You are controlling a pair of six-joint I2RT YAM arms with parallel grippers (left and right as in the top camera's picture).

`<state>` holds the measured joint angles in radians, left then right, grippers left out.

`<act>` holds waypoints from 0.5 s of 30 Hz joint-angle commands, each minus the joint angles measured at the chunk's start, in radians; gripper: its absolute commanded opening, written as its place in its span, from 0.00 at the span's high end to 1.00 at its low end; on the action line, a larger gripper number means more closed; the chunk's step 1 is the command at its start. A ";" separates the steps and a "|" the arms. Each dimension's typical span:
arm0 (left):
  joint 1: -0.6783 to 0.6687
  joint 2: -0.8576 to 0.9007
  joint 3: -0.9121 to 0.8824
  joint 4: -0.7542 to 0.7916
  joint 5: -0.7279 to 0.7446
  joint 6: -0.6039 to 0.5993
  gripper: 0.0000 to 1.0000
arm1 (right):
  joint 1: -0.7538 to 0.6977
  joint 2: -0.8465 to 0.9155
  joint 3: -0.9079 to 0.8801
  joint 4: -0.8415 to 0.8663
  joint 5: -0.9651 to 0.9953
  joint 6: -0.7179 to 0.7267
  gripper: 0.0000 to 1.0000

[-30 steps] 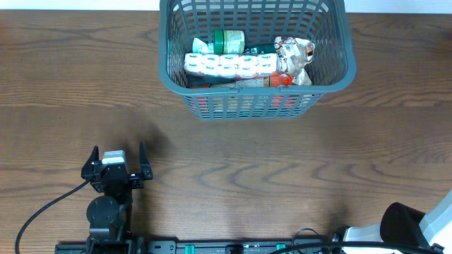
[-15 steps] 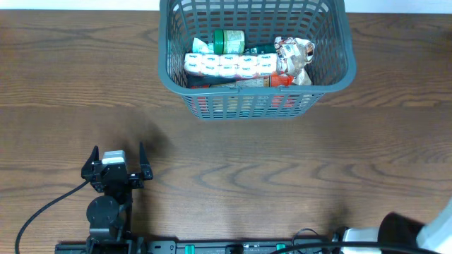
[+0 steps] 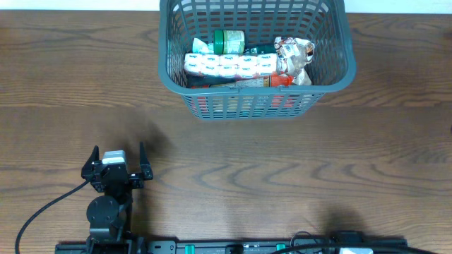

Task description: Pack container

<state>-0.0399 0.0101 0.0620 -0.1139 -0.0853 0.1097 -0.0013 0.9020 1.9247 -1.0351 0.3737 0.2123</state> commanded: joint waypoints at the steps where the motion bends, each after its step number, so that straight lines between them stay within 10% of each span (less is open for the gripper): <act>1: 0.006 -0.006 -0.029 -0.008 -0.001 0.017 0.01 | 0.018 -0.114 -0.239 0.080 -0.034 0.011 0.01; 15: 0.006 -0.006 -0.029 -0.008 -0.001 0.017 0.01 | 0.018 -0.623 -1.261 0.711 -0.252 0.011 0.01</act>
<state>-0.0391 0.0101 0.0601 -0.1089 -0.0845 0.1101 -0.0010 0.3199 0.7650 -0.3645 0.2085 0.2176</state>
